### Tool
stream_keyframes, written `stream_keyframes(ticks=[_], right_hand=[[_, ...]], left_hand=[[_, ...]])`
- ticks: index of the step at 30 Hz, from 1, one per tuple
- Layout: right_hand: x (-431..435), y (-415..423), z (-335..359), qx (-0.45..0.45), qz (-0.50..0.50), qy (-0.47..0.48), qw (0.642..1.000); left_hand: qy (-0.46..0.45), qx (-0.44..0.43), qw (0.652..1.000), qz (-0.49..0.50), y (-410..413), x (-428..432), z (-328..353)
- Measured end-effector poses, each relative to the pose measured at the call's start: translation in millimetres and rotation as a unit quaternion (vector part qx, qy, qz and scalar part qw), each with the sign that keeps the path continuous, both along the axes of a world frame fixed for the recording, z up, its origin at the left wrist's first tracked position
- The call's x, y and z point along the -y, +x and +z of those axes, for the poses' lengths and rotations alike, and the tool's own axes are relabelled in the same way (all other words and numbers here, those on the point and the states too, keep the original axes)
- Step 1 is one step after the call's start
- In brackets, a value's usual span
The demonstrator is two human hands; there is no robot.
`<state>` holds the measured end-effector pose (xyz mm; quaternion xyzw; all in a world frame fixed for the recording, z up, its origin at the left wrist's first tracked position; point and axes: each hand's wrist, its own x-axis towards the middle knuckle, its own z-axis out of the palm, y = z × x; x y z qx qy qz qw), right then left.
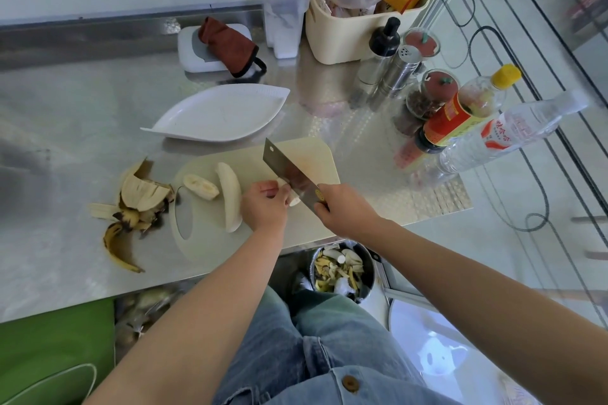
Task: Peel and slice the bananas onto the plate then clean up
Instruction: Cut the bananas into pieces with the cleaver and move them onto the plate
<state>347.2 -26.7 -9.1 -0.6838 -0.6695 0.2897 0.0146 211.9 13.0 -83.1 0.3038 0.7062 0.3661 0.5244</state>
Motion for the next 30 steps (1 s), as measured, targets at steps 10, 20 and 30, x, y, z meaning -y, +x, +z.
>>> stream_keyframes(ticks=[10,20,30], right_hand=[[3.2,-9.6,-15.7,-0.012,-0.017,-0.007,1.000],[6.7,-12.3,-23.4,-0.009,-0.030,0.003,0.999],[-7.0,16.9,-5.6,-0.158,-0.123,0.058,0.978]], left_hand=[[-0.001,-0.001,1.000,-0.011,-3.8,-0.6,-3.0],[-0.004,-0.015,1.000,-0.026,-5.2,-0.5,4.3],[-0.004,-0.050,0.997,-0.059,-1.4,-2.6,19.2]])
